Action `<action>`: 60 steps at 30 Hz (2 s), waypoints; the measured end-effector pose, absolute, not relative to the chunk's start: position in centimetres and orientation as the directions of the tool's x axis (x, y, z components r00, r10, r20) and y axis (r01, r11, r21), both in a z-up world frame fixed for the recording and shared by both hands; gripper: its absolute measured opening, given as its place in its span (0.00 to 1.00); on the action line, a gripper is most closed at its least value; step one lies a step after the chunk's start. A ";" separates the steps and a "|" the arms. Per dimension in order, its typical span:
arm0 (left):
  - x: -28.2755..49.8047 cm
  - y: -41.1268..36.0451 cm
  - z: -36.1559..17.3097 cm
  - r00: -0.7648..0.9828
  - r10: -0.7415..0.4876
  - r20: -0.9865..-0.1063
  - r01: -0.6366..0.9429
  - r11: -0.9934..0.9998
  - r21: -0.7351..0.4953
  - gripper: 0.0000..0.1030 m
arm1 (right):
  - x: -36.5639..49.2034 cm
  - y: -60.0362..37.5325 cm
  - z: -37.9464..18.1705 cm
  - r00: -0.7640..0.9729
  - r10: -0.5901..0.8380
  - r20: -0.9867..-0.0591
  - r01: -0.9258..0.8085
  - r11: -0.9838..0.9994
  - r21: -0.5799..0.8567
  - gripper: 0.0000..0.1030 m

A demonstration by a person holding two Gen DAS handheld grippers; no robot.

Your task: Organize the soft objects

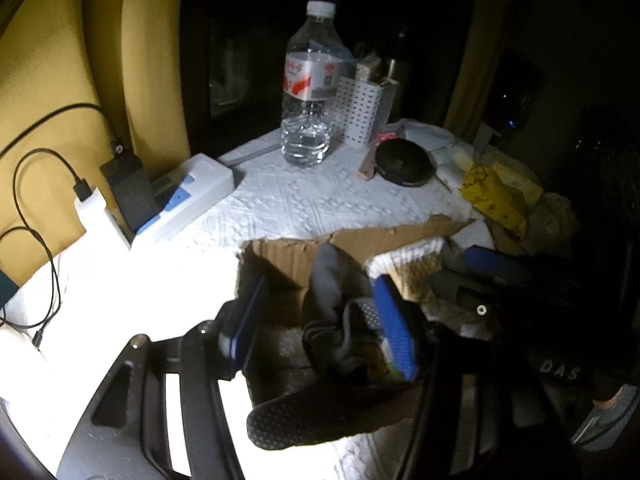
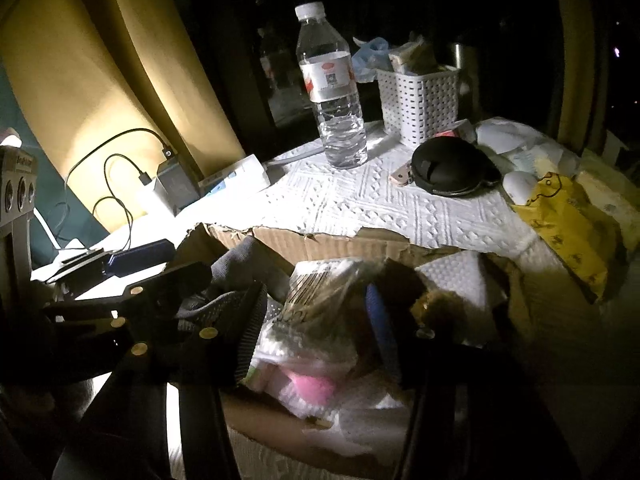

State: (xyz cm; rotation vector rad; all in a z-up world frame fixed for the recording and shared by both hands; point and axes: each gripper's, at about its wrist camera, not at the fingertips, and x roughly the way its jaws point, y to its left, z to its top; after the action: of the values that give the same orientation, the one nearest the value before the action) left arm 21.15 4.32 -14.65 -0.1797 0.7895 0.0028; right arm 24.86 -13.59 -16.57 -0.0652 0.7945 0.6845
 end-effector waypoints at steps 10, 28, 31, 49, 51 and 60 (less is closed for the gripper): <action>19.2 3.3 -12.8 0.723 -0.064 -0.688 -0.055 0.987 -0.149 0.57 | 22.7 -15.5 -15.1 0.533 0.521 -0.666 -0.571 0.803 0.171 0.53; 12.6 2.1 -8.5 0.765 -0.038 -0.643 -0.063 0.989 -0.133 0.66 | 16.5 -18.7 -11.4 0.594 0.511 -0.621 -0.559 0.818 0.138 0.55; 11.6 1.7 -8.0 0.774 -0.035 -0.632 -0.061 0.990 -0.130 0.67 | 15.4 -19.2 -10.6 0.605 0.512 -0.609 -0.560 0.818 0.131 0.55; 6.6 -0.3 -4.2 0.824 -0.020 -0.566 -0.028 0.997 -0.075 0.82 | 10.1 -21.4 -6.3 0.687 0.473 -0.552 -0.530 0.845 0.066 0.58; 6.2 -0.3 -3.8 0.827 -0.020 -0.561 -0.024 0.997 -0.071 0.83 | 9.6 -21.5 -5.9 0.694 0.467 -0.548 -0.524 0.850 0.060 0.58; 4.7 -0.9 -2.1 0.842 -0.007 -0.539 -0.007 1.000 -0.023 0.87 | 7.7 -21.8 -4.5 0.728 0.426 -0.537 -0.489 0.872 0.027 0.82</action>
State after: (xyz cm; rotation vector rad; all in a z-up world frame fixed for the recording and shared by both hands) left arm 4.72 -0.89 -2.07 -0.0242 0.5692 0.0000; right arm 7.69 -21.80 -4.53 -0.1190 0.5615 0.5054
